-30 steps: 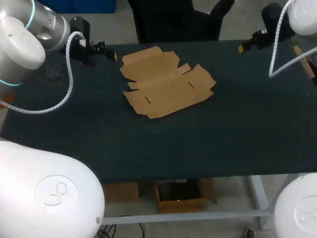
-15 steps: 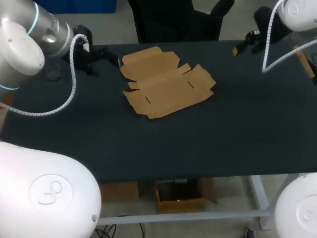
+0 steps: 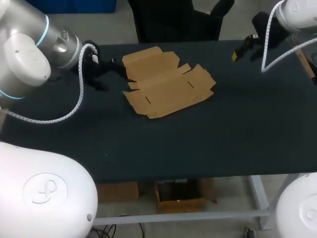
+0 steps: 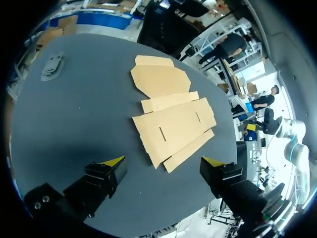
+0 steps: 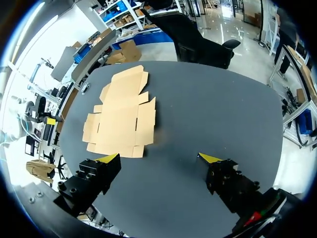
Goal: Assemble the packaging by folding the flat box into shape, placing the metal phone stand inside, and closing the box properly
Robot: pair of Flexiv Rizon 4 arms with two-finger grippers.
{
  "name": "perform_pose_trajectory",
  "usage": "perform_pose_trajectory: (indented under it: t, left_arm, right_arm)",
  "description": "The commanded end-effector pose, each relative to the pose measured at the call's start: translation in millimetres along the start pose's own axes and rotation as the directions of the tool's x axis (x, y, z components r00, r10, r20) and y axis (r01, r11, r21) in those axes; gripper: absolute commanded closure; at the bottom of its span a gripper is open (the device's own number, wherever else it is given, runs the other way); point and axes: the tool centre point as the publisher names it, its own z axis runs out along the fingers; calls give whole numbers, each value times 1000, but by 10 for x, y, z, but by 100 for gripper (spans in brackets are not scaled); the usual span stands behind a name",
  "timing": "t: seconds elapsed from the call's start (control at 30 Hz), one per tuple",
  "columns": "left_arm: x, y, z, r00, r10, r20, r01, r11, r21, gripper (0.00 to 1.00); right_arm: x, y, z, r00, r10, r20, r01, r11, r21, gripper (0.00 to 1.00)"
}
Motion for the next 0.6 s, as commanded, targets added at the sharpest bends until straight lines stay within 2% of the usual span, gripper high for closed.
perform_pose_trajectory:
  t: [0.03,0.43,0.6]
  left_arm:
    - [-47,-14,165,1000,-21,-23,20,1000,-14,0]
    - [-143,31,508,993,-98,-60,93,993,-79,0]
    - [-171,77,635,989,-130,-74,121,986,-119,0]
  right_arm:
    - [-11,-35,21,1000,1,-6,-1,1000,17,0]
    - [8,-368,-32,999,-6,-36,8,998,57,0]
    - [15,-438,-33,999,-10,-35,12,998,64,0]
